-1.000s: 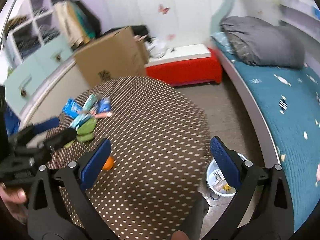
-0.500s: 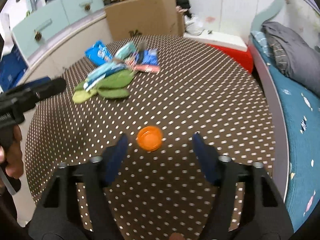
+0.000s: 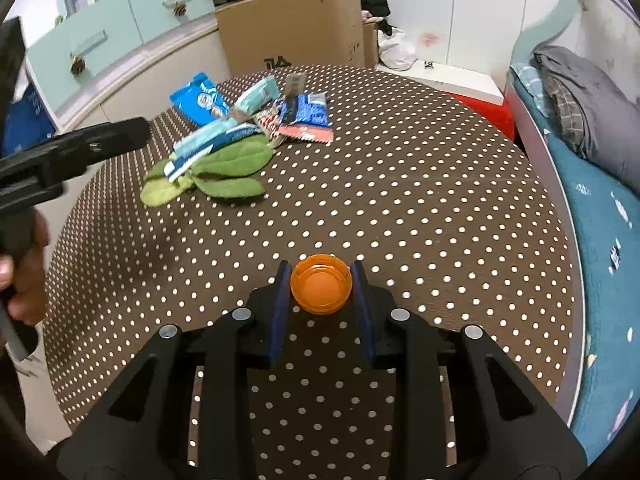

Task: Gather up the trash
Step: 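Grasp the orange cap with right tool while left tool grasps blue toothpaste tube, then carry the cap and tube to the wastebasket and open both tools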

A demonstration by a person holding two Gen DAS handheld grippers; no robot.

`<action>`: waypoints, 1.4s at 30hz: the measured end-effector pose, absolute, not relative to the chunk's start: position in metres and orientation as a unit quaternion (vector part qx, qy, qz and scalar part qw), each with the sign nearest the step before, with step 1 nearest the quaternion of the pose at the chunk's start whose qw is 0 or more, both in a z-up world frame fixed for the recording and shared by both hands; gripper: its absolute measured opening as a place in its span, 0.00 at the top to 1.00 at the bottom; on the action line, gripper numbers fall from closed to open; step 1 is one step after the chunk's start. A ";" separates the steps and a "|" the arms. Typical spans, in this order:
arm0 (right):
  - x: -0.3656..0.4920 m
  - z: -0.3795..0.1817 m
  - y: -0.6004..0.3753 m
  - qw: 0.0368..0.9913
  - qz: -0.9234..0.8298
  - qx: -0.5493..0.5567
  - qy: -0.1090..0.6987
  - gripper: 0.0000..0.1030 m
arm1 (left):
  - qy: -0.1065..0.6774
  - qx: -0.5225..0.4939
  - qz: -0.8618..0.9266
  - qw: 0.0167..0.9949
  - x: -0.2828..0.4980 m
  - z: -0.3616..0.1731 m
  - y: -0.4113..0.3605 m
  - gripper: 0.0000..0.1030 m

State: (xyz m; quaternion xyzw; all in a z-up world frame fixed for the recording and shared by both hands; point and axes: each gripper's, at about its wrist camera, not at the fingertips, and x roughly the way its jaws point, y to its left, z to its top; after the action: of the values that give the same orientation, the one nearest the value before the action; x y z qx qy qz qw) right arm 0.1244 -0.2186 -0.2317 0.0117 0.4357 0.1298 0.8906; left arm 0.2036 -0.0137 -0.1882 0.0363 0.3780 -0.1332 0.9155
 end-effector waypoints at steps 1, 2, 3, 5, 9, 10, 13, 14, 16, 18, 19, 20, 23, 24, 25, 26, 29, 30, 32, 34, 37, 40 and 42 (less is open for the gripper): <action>0.124 -0.230 -0.221 0.892 0.129 0.015 0.434 0.71 | 0.379 0.042 -0.136 0.915 0.208 -0.189 -0.016 0.11; 0.124 -0.228 -0.223 0.892 0.129 0.019 0.432 0.71 | 0.377 0.048 -0.141 0.914 0.214 -0.191 -0.018 0.11; 0.123 -0.226 -0.226 0.893 0.129 0.022 0.430 0.71 | 0.378 0.052 -0.145 0.913 0.218 -0.192 -0.020 0.11; 0.123 -0.222 -0.230 0.895 0.127 0.026 0.426 0.71 | 0.384 0.066 -0.153 0.908 0.231 -0.198 -0.025 0.16; 0.124 -0.217 -0.239 0.898 0.123 0.036 0.420 0.71 | 0.417 0.092 -0.162 0.890 0.254 -0.216 -0.031 0.43; 0.123 -0.216 -0.241 0.899 0.123 0.037 0.420 0.71 | 0.424 0.099 -0.164 0.885 0.258 -0.221 -0.032 0.43; 0.122 -0.214 -0.245 0.900 0.124 0.040 0.417 0.71 | 0.431 0.122 -0.165 0.879 0.262 -0.229 -0.037 0.47; 0.122 -0.213 -0.245 0.900 0.125 0.041 0.416 0.71 | 0.432 0.127 -0.169 0.877 0.262 -0.231 -0.038 0.49; 0.122 -0.213 -0.246 0.900 0.126 0.042 0.415 0.71 | 0.435 0.135 -0.180 0.872 0.262 -0.234 -0.041 0.58; 0.122 -0.212 -0.246 0.900 0.128 0.042 0.415 0.71 | 0.435 0.147 -0.183 0.869 0.261 -0.237 -0.044 0.68; 0.121 -0.211 -0.246 0.900 0.128 0.041 0.414 0.71 | 0.435 0.150 -0.186 0.868 0.261 -0.238 -0.044 0.72; 0.120 -0.211 -0.248 0.901 0.128 0.041 0.413 0.71 | 0.435 0.149 -0.190 0.868 0.261 -0.238 -0.043 0.75; 0.116 -0.210 -0.250 0.902 0.129 0.043 0.411 0.71 | 0.432 0.127 -0.204 0.869 0.260 -0.232 -0.036 0.87; 0.115 -0.209 -0.250 0.902 0.129 0.043 0.410 0.71 | 0.432 0.123 -0.205 0.870 0.259 -0.230 -0.033 0.87; 0.114 -0.208 -0.252 0.902 0.129 0.045 0.409 0.71 | 0.427 0.121 -0.201 0.873 0.256 -0.227 -0.031 0.87; 0.113 -0.207 -0.252 0.903 0.130 0.046 0.408 0.71 | 0.425 0.119 -0.201 0.874 0.254 -0.226 -0.030 0.87; 0.109 -0.205 -0.254 0.904 0.131 0.049 0.405 0.71 | 0.420 0.106 -0.203 0.878 0.242 -0.220 -0.024 0.87; 0.108 -0.203 -0.254 0.904 0.132 0.049 0.404 0.71 | 0.419 0.103 -0.202 0.879 0.239 -0.219 -0.022 0.87; 0.106 -0.202 -0.255 0.904 0.133 0.049 0.403 0.71 | 0.418 0.094 -0.201 0.881 0.232 -0.219 -0.017 0.87; 0.103 -0.201 -0.255 0.904 0.136 0.049 0.402 0.71 | 0.418 0.072 -0.200 0.883 0.222 -0.218 -0.010 0.87; 0.099 -0.196 -0.256 0.906 0.136 0.049 0.398 0.71 | 0.408 0.043 -0.202 0.889 0.209 -0.210 -0.001 0.87; 0.096 -0.189 -0.265 0.911 0.132 0.058 0.387 0.71 | 0.392 0.027 -0.209 0.896 0.194 -0.195 -0.002 0.87; 0.094 -0.182 -0.273 0.915 0.127 0.063 0.378 0.71 | 0.374 0.021 -0.219 0.901 0.184 -0.179 -0.009 0.87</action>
State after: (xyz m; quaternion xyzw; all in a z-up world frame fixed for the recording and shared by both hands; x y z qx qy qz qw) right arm 0.0940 -0.2734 -0.1818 0.0627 0.3783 0.1271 0.9148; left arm 0.1839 -0.0086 -0.1787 0.0213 0.3744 -0.2187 0.9009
